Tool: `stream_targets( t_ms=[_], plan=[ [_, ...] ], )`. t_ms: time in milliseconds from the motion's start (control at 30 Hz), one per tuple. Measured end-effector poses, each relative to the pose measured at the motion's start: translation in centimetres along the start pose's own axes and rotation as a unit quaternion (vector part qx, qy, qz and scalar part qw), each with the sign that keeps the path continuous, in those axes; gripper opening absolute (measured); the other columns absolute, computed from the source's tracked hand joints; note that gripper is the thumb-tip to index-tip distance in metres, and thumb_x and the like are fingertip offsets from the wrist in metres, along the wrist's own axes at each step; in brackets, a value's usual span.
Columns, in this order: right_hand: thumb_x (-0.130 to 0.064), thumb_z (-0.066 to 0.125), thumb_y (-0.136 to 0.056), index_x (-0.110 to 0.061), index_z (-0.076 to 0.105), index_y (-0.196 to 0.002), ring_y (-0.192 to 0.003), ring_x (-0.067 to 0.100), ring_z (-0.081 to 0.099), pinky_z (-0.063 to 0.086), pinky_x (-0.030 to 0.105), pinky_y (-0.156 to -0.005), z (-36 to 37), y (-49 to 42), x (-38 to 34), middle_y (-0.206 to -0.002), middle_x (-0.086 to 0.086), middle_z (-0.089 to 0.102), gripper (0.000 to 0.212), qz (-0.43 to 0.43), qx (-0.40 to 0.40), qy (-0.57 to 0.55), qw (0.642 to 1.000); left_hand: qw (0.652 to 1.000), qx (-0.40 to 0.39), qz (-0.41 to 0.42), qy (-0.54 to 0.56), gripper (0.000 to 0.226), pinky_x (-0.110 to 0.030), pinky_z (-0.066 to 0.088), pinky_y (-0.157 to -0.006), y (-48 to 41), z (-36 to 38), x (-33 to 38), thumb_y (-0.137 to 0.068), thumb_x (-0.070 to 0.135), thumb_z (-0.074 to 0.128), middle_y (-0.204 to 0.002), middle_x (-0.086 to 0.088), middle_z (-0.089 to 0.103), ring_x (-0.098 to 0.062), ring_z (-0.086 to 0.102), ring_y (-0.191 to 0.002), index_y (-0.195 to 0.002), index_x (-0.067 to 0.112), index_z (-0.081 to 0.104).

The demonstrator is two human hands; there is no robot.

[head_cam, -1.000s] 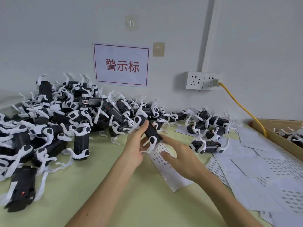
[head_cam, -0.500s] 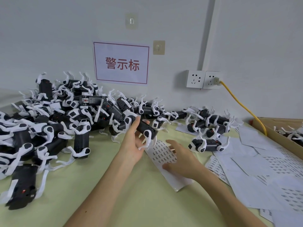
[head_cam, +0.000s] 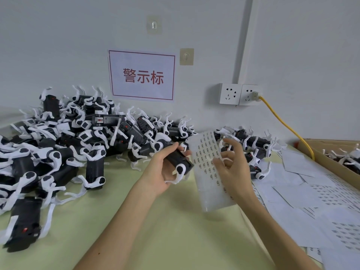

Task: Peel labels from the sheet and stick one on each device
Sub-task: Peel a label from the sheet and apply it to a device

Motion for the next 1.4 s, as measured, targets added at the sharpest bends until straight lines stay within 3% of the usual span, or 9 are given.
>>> stream_targets(
  t_ms=[100,300,467,633,733,867,1067,1233,1400],
  plan=[
    [-0.008,0.065,-0.096,-0.032,0.047,-0.132,-0.08,0.012,0.072,0.056,0.024,-0.061,-1.2,-0.1,-0.6,-0.098,-0.002,0.07,0.047,-0.017,0.043,-0.03,0.998,0.998,-0.043,-0.038,-0.027,0.026,-0.043,0.057,-0.091,0.4,1.2,-0.9,-0.077,0.032,0.082,-0.133,-0.017,0.067,-0.032,0.066,-0.119,-0.095,0.013,0.078],
    [-0.011,0.064,-0.097,-0.031,0.066,-0.098,-0.078,0.006,0.066,0.049,0.02,-0.058,-1.8,-0.2,-0.9,-0.095,-0.025,0.069,0.02,-0.041,0.068,-0.008,0.997,0.994,-0.101,-0.044,-0.011,0.03,-0.041,0.061,-0.085,1.2,2.8,-1.2,-0.087,0.03,0.069,-0.133,-0.01,0.069,-0.03,0.07,-0.113,-0.109,0.013,0.08],
    [-0.022,0.074,-0.091,-0.027,0.072,-0.111,-0.114,-0.005,0.051,0.046,0.029,-0.096,-1.0,-0.1,-1.0,-0.124,-0.013,0.055,0.021,-0.073,0.039,0.061,0.995,0.99,-0.136,-0.039,-0.019,0.041,-0.036,0.061,-0.077,1.5,3.5,-1.2,-0.087,0.032,0.072,-0.136,-0.005,0.066,-0.029,0.07,-0.111,-0.124,0.013,0.073],
    [-0.018,0.08,-0.086,-0.026,0.073,-0.117,-0.133,0.005,0.042,0.036,0.029,-0.11,-0.5,0.3,-2.2,-0.142,-0.005,0.051,0.032,-0.122,0.041,0.112,0.985,0.99,-0.125,-0.03,-0.053,0.052,-0.036,0.061,-0.078,1.5,3.3,-1.3,-0.081,0.038,0.076,-0.134,-0.002,0.067,-0.025,0.07,-0.105,-0.128,0.016,0.072],
    [-0.008,0.078,-0.086,-0.027,0.076,-0.108,-0.121,-0.011,0.048,0.043,0.031,-0.106,-0.3,0.7,-2.8,-0.129,-0.012,0.061,0.029,-0.157,0.027,0.101,0.982,0.988,-0.135,-0.032,-0.071,0.045,-0.032,0.06,-0.069,1.6,3.7,-1.4,-0.086,0.038,0.071,-0.132,0.001,0.069,-0.023,0.072,-0.104,-0.127,0.018,0.073],
    [-0.015,0.08,-0.085,-0.029,0.077,-0.104,-0.116,0.007,0.06,0.046,0.049,-0.101,0.2,0.8,-3.0,-0.116,-0.016,0.067,0.024,-0.162,0.012,0.118,0.98,0.989,-0.118,-0.029,-0.082,0.049,-0.031,0.058,-0.065,1.6,3.4,-1.4,-0.085,0.037,0.071,-0.139,-0.006,0.064,-0.03,0.059,-0.115,-0.129,0.015,0.071],
    [-0.017,0.081,-0.084,-0.025,0.077,-0.099,-0.102,0.0,0.06,0.047,0.029,-0.092,0.2,0.6,-2.6,-0.102,-0.018,0.069,0.018,-0.161,0.002,0.138,0.977,0.991,-0.098,-0.033,-0.086,0.049,-0.023,0.055,-0.055,1.7,3.3,-1.6,-0.09,0.031,0.066,-0.146,-0.016,0.058,-0.033,0.055,-0.118,-0.133,0.009,0.067],
    [-0.021,0.081,-0.084,-0.029,0.076,-0.088,-0.091,-0.002,0.064,0.047,0.015,-0.075,-0.3,0.3,-1.8,-0.089,-0.023,0.071,0.01,-0.124,0.018,0.121,0.985,0.986,-0.121,-0.034,-0.113,0.035,-0.035,0.059,-0.077,1.7,3.3,-1.6,-0.089,0.03,0.066,-0.127,-0.003,0.07,-0.024,0.07,-0.109,-0.118,0.014,0.077],
    [-0.027,0.078,-0.087,-0.039,0.072,-0.077,-0.077,0.003,0.063,0.041,0.014,-0.06,-0.4,0.2,-1.0,-0.08,-0.026,0.068,0.016,-0.083,0.005,0.114,0.99,0.97,-0.135,-0.04,-0.199,0.049,-0.038,0.055,-0.097,2.0,3.6,-1.8,-0.089,0.027,0.064,-0.137,-0.016,0.064,-0.032,0.064,-0.116,-0.136,0.012,0.066]
  ],
)
Point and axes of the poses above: each hand's wrist, its own y-axis away from the middle knuckle, its own z-axis out of the palm, x = y × z, the point moved 8 cm from there along -y, towards the middle knuckle
